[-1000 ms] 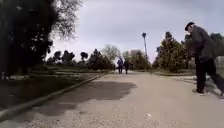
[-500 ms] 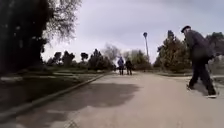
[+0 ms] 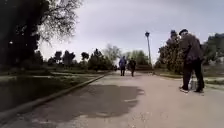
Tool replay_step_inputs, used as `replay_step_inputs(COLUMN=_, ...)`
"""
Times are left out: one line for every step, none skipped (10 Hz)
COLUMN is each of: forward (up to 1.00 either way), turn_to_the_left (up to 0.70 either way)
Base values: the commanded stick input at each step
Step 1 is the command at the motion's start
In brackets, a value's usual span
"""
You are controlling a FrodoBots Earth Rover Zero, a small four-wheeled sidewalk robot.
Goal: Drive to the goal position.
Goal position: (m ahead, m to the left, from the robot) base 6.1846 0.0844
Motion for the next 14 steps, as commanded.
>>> replay_step_inputs(forward=0.7, turn_to_the_left=0.0)
replay_step_inputs(forward=0.7, turn_to_the_left=0.0)
replay_step_inputs(forward=0.7, turn_to_the_left=0.0)
replay_step_inputs(forward=0.7, turn_to_the_left=0.0)
replay_step_inputs(forward=0.7, turn_to_the_left=0.0)
replay_step_inputs(forward=0.7, turn_to_the_left=0.0)
replay_step_inputs(forward=0.7, turn_to_the_left=0.0)
replay_step_inputs(forward=0.7, turn_to_the_left=0.0)
replay_step_inputs(forward=0.7, turn_to_the_left=0.0)
replay_step_inputs(forward=0.7, turn_to_the_left=0.0)
replay_step_inputs(forward=0.7, turn_to_the_left=0.0)
replay_step_inputs(forward=0.7, turn_to_the_left=0.0)
replay_step_inputs(forward=0.7, turn_to_the_left=0.0)
replay_step_inputs(forward=0.7, turn_to_the_left=0.0)
